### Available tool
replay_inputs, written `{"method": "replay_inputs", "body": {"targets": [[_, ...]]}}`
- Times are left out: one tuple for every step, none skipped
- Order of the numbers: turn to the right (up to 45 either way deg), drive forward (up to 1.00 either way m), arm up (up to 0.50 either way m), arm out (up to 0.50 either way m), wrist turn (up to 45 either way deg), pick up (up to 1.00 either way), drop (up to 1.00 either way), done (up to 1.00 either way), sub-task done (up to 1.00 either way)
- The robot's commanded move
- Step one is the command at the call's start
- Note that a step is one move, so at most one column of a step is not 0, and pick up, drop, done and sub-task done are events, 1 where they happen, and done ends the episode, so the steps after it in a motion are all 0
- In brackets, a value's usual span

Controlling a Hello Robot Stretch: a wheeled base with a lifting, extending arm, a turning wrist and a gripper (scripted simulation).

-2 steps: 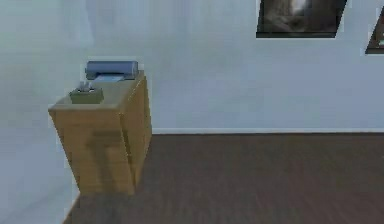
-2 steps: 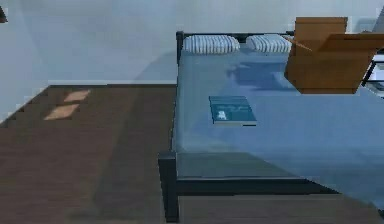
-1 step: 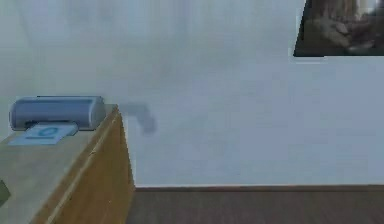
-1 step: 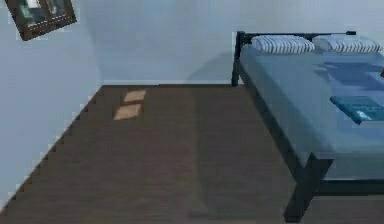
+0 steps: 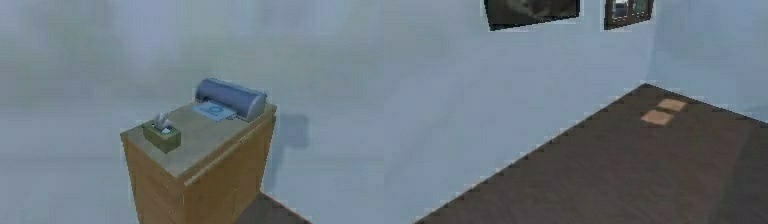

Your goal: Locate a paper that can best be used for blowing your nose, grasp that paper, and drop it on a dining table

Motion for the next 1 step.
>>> {"method": "replay_inputs", "body": {"targets": [[-45.0,0.0,0.0,0.0,0.0,0.0,0.0,0.0,0.0]]}}
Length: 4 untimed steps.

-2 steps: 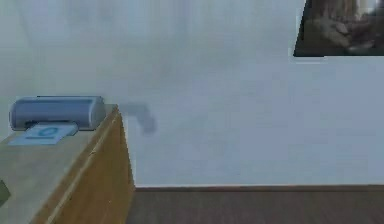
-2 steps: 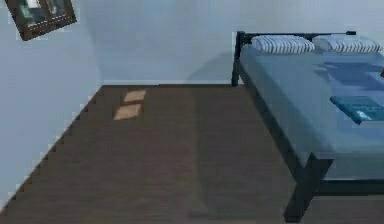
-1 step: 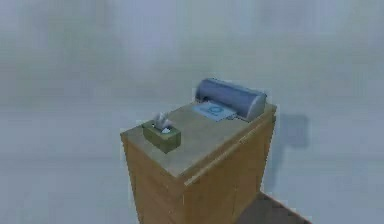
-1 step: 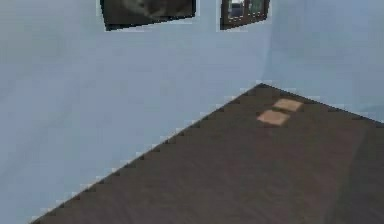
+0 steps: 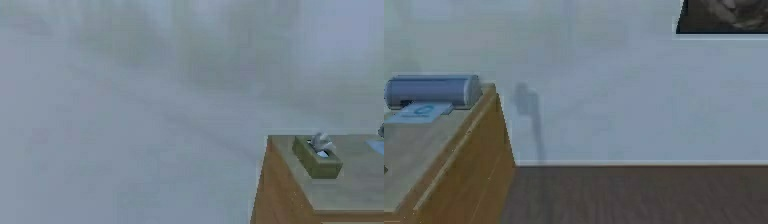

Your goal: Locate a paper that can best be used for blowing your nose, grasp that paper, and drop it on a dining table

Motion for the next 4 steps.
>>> {"method": "replay_inputs", "body": {"targets": [[-45.0,0.0,0.0,0.0,0.0,0.0,0.0,0.0,0.0],[0.0,0.0,0.5,0.0,0.0,0.0,0.0,0.0,0.0],[0.0,0.0,0.38,0.0,0.0,0.0,0.0,0.0,0.0],[0.0,0.0,0.0,0.48,0.0,0.0,0.0,0.0,0.0]]}}
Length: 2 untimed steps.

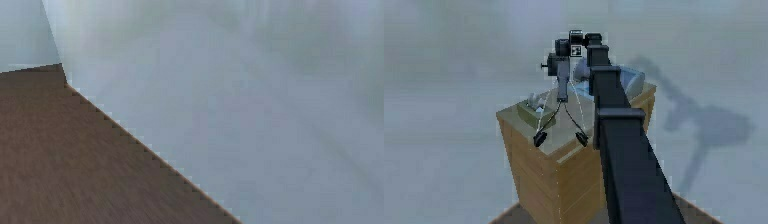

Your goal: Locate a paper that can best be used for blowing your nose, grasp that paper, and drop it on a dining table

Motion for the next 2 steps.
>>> {"method": "replay_inputs", "body": {"targets": [[0.0,0.0,0.0,0.0,45.0,0.0,0.0,0.0,0.0],[0.0,0.0,0.0,0.0,45.0,0.0,0.0,0.0,0.0]]}}
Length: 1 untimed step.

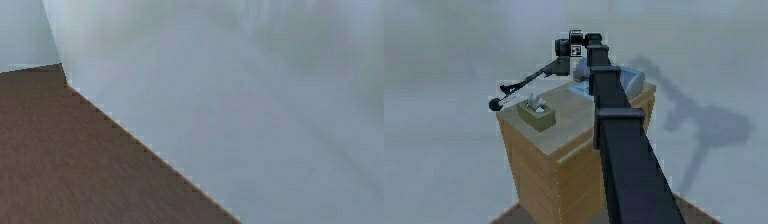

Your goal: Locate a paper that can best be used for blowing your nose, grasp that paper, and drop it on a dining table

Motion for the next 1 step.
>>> {"method": "replay_inputs", "body": {"targets": [[0.0,0.0,0.0,0.0,45.0,0.0,0.0,0.0,0.0]]}}
